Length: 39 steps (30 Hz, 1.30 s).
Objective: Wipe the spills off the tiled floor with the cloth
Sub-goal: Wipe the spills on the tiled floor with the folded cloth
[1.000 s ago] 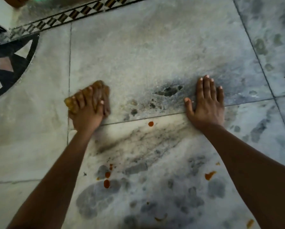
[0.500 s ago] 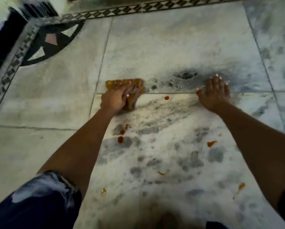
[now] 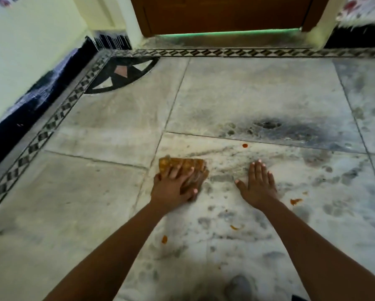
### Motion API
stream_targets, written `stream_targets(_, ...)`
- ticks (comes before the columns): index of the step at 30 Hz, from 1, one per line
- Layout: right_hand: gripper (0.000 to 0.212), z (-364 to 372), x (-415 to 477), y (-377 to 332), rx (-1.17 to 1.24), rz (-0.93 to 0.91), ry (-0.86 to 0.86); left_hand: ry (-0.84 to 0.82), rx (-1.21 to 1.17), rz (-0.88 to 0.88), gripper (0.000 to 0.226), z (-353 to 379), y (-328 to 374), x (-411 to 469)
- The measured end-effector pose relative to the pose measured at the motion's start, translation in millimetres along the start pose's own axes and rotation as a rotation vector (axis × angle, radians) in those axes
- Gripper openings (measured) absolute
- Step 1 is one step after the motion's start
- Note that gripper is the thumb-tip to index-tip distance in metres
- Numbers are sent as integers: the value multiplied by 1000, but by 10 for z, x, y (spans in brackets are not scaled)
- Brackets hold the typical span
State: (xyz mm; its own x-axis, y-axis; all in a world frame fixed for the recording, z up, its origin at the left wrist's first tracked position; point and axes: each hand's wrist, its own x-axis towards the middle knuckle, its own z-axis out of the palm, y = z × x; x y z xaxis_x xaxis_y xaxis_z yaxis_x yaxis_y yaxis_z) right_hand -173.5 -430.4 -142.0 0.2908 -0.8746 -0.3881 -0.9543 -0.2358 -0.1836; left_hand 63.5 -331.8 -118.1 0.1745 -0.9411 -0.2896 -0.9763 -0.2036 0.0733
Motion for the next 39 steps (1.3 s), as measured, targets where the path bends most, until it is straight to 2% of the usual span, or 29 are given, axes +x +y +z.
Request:
stream_targets(2,82,114,26,-31,3,17,75,136,70,38,74,89,-133,-78)
stream_targets(4,90,175,14,-25,4,9,137,198,62,-16,73,152,-320,-11)
stream_targets(6,98,220,27,7,14,-8,160,187,29,-111,77,140,-443,241)
stream_targets(9,96,254,25,35,25,-31,207,116,21,-203,77,-55,-325,818)
stream_targets(12,92,296,34,42,21,-27,250,47,-2,-147,78,-101,147,1154)
stream_targets(15,93,264,15,40,27,-31,215,59,32,58,79,53,465,772)
stream_targets(18,94,246,22,50,22,-30,205,171,31,230,68,256,228,136)
stream_targets(20,96,254,14,54,7,-27,183,163,69,225,63,309,-136,-68)
stream_targets(22,97,238,24,60,6,-24,148,144,53,103,66,236,-414,50)
stream_targets(25,89,173,54,60,0,-13,67,97,37,-106,70,-1,-384,659)
stream_targets(27,85,131,60,49,8,-9,5,76,12,-164,70,-120,-160,1060)
stream_targets(29,85,96,58,47,29,-7,-23,58,28,-103,75,-120,122,1134)
stream_targets(32,86,58,46,33,38,-6,-47,71,70,130,75,104,384,565)
stream_targets(35,86,48,40,28,45,-8,-50,109,105,308,69,302,149,-116)
stream_targets(37,86,53,36,34,45,-10,-49,115,130,261,67,325,-224,-216)
stream_targets(39,86,63,32,35,36,-10,-37,115,99,110,69,220,-497,8)
